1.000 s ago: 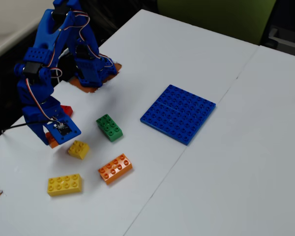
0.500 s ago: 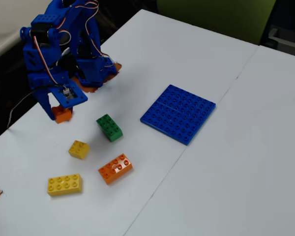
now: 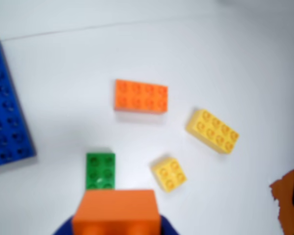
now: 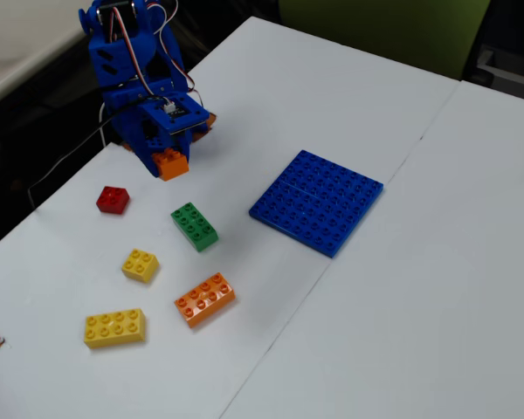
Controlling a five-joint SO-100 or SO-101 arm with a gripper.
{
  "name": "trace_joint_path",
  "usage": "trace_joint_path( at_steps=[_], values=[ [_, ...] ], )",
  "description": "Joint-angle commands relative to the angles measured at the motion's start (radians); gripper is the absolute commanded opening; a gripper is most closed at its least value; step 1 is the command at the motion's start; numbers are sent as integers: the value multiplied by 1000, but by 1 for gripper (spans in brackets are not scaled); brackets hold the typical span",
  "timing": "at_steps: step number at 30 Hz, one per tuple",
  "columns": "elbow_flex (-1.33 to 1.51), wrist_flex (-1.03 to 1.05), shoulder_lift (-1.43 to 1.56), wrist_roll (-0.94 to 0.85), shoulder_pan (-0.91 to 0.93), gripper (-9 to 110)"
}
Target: Pick up the 2x2 orange block and go up the 8x8 blue block.
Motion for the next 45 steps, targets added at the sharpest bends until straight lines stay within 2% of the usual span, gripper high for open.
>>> trace_joint_path(
  at_steps=[1,10,15,24,35,45],
  values=[
    [-17,12,34,81,-89,0],
    [-52,-3,-63,242,-325,0],
    [-446,199,-344,336,-423,0],
    [-703,233,-597,423,-554,0],
    [-735,224,-811,434,-689,0],
    [-779,184,-925,460,-724,0]
  ],
)
